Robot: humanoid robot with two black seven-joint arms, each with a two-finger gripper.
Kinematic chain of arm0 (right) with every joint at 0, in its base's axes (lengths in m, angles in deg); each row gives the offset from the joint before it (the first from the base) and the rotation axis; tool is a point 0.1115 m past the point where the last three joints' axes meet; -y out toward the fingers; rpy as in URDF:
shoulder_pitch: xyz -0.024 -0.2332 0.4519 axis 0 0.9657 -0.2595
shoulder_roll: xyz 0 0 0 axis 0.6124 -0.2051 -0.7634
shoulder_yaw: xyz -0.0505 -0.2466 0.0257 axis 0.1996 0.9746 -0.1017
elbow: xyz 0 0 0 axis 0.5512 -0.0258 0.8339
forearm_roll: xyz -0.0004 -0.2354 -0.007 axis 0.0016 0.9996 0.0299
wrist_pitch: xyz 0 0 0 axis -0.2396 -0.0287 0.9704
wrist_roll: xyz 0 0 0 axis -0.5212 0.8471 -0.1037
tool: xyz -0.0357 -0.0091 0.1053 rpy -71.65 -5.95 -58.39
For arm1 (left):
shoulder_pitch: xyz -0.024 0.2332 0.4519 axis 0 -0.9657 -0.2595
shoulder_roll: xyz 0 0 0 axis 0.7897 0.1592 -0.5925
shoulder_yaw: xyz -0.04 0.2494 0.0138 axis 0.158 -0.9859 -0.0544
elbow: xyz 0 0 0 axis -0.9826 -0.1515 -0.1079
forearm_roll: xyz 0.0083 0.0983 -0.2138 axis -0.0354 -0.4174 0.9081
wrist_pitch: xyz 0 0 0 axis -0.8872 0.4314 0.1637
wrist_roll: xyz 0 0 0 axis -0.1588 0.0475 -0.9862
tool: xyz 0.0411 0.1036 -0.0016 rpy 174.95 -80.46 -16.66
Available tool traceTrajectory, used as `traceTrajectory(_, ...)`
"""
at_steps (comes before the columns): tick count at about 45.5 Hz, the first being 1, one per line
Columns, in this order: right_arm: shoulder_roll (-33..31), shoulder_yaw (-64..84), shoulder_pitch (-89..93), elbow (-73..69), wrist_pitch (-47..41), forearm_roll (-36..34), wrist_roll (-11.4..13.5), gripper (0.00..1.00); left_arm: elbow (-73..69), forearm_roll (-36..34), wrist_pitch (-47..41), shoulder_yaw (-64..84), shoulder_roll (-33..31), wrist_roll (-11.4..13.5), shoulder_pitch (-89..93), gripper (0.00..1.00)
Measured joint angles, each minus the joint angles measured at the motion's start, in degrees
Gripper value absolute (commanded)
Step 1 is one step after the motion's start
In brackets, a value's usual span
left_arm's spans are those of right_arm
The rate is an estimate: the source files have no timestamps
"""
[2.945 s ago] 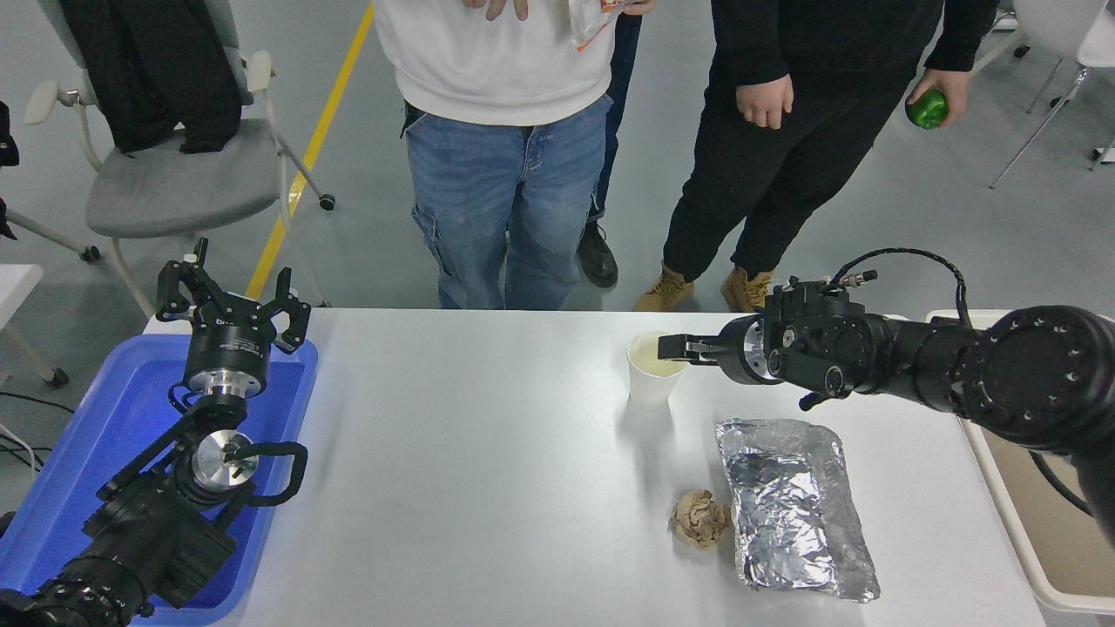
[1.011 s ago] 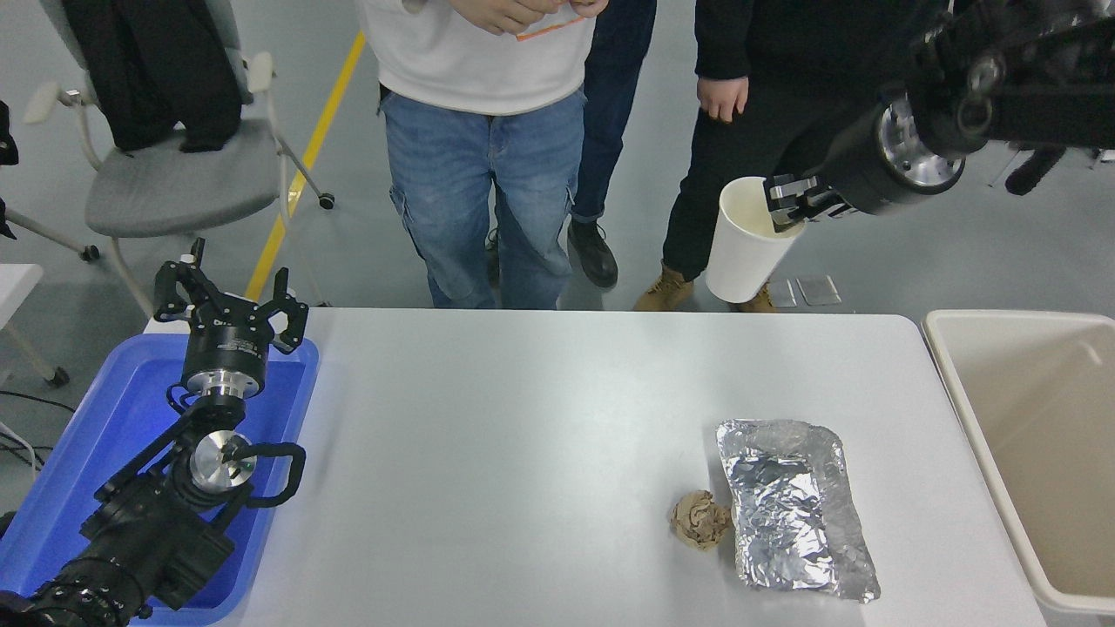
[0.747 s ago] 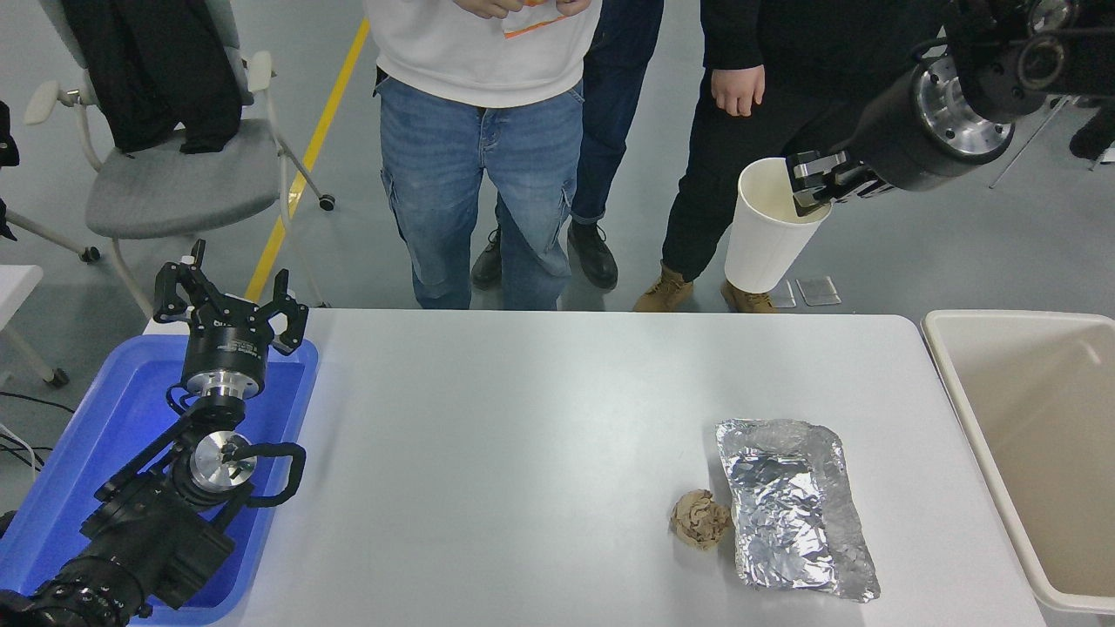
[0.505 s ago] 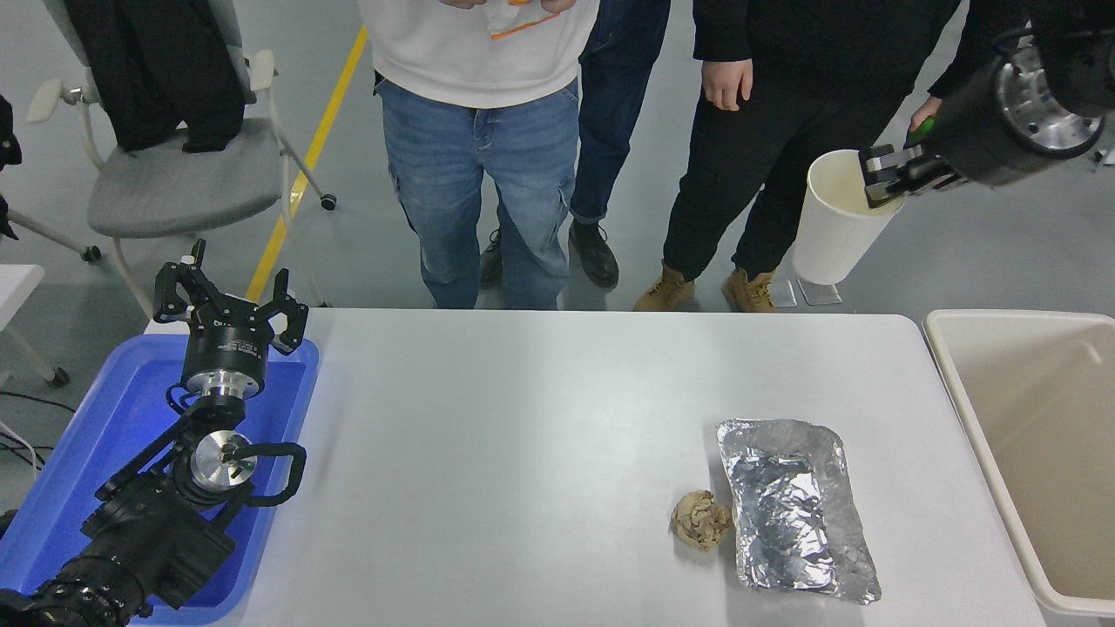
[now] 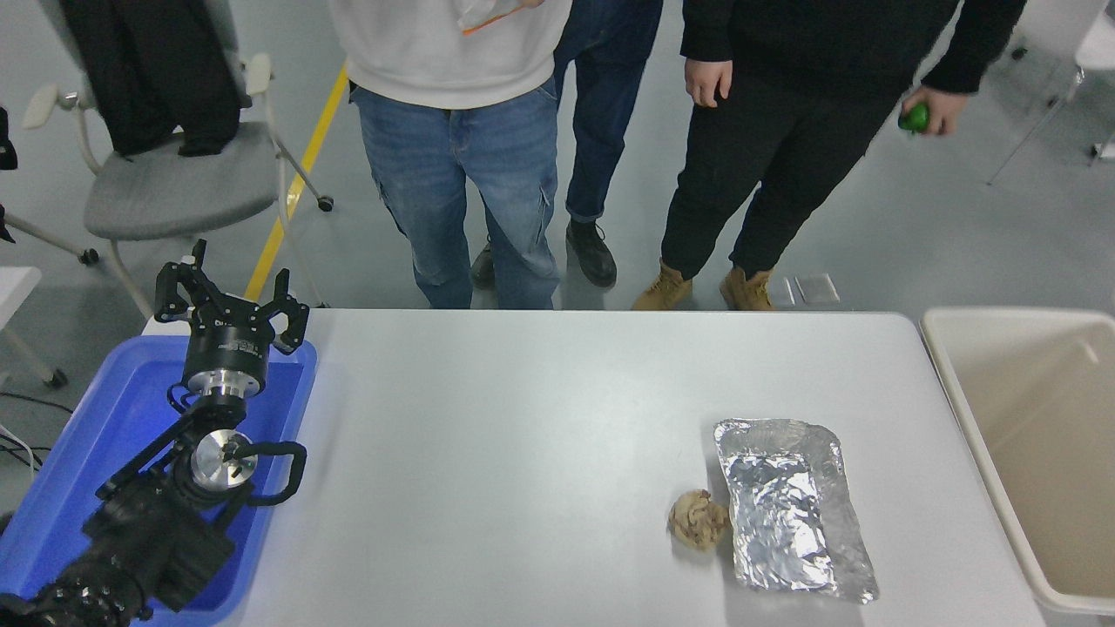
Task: Pick up paper cup place in dustbin
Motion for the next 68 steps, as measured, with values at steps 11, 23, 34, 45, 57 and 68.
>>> traceTrajectory(11,7.0,-20.2,30.5,18.4,7.1,-6.8,-1.6,0.00,0.0,0.0,0.0,0.0,0.0,0.0,0.0,0.99)
traceTrajectory(23,18.1,-32.7,51.0,31.4,12.0,-19.0,-2.0,0.00,0.0,0.0,0.0,-0.1,0.0,0.0,0.0,0.99)
traceTrajectory(34,23.9,-38.7,58.7,35.4,13.5,-27.5,-2.1,0.00,0.0,0.0,0.0,0.0,0.0,0.0,0.0,0.99)
traceTrajectory(45,26.4,-44.5,61.7,36.4,14.0,-31.1,-2.2,1.00,0.0,0.0,0.0,0.0,0.0,0.0,0.1,0.99)
traceTrajectory(57,27.3,-48.3,61.9,36.3,13.9,-32.5,-2.3,1.00,0.0,0.0,0.0,0.0,0.0,0.0,0.1,0.99)
traceTrajectory(68,23.9,-47.6,56.3,30.1,13.7,-32.4,-2.4,1.00,0.0,0.0,0.0,0.0,0.0,0.0,0.1,0.99)
